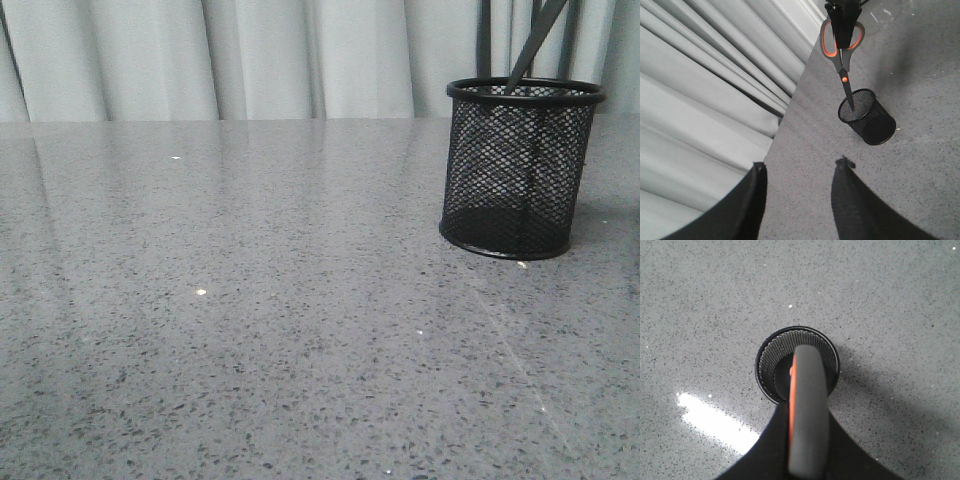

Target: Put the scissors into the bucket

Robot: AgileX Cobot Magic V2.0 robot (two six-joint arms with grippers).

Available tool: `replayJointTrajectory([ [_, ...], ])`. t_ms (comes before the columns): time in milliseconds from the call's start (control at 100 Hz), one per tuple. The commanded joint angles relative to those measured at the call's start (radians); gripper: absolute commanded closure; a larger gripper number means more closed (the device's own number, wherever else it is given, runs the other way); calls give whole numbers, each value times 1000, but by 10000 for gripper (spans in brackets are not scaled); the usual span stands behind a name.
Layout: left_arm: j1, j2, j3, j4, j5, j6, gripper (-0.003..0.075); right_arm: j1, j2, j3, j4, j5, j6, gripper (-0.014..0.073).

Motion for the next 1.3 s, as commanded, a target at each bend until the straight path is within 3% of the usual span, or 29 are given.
replayJointTrajectory([
  [0, -8, 6, -21, -12, -94, -12, 444, -8, 22, -19, 0, 27, 1, 656],
  [350, -8, 6, -21, -25, -109, -12, 444, -8, 172, -19, -5, 9, 1, 637],
  [420, -8, 6, -21, -25, -109, -13, 444, -8, 174, -19, -5, -2, 1, 558],
  [630, -8, 6, -21, -23, -113, -27, 445, -8, 162, -33, -5, -45, 1, 150],
  [720, -8, 6, -19, 21, -145, -122, 450, -8, 162, -84, -5, -38, 1, 98],
  [820, -8, 6, -8, 130, -203, -268, 493, -8, 160, -179, -5, -7, 1, 104],
  [880, -8, 6, 3, 222, -249, -372, 559, -8, 158, -247, -5, 25, 1, 110],
  [950, -8, 4, 25, 345, -303, -534, 620, -8, 137, -293, 15, 25, 8, 168],
  [1000, -8, 2, 44, 431, -329, -668, 650, -8, 113, -301, 41, 25, 8, 265],
  [1130, -8, -18, 124, 626, -349, -958, 703, -8, 14, -257, 60, 21, -1, 664],
  [1290, -8, -123, 339, 810, -508, -1172, 740, -4, -222, -9, 60, -121, -98, 637],
])
